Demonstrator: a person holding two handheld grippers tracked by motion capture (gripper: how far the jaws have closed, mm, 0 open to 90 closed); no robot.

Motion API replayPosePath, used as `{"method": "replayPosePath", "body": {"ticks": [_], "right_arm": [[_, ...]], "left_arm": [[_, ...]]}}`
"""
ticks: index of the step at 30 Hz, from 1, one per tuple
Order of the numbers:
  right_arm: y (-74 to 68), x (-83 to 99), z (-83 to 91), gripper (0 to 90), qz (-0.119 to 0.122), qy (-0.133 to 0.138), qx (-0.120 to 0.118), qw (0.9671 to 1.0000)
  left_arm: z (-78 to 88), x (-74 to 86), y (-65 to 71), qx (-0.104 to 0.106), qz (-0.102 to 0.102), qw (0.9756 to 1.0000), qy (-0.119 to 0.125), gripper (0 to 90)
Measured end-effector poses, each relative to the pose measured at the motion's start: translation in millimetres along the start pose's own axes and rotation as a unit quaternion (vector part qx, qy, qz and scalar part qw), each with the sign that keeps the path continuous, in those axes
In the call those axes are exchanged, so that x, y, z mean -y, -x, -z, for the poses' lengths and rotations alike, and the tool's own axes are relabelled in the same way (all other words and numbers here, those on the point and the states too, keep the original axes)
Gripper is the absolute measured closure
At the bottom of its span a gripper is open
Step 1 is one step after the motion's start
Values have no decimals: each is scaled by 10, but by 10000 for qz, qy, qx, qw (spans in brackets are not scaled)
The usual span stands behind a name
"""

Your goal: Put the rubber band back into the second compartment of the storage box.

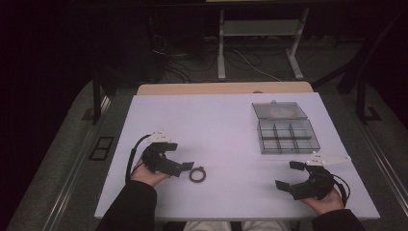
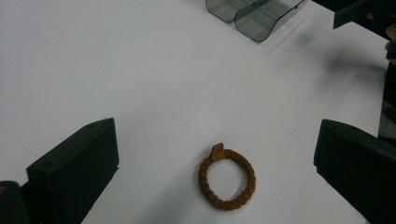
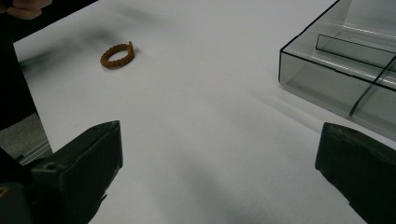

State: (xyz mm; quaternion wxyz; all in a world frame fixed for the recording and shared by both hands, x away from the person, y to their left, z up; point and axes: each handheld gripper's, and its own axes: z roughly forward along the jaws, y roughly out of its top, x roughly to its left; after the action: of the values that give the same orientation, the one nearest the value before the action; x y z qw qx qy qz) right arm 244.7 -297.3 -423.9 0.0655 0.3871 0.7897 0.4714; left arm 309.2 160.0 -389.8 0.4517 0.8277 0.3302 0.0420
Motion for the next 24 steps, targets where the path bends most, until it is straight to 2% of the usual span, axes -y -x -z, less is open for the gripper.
{"method": "replayPosePath", "body": {"ticks": [8, 24], "right_arm": [[-1, 2, 1, 1, -8, -3, -14, 10000], [1, 7, -15, 1, 15, -65, -52, 10000]], "left_arm": [[-98, 10, -73, -25, 74, 9997, -211, 0], [-247, 39, -151, 19, 31, 9977, -674, 0]]}}
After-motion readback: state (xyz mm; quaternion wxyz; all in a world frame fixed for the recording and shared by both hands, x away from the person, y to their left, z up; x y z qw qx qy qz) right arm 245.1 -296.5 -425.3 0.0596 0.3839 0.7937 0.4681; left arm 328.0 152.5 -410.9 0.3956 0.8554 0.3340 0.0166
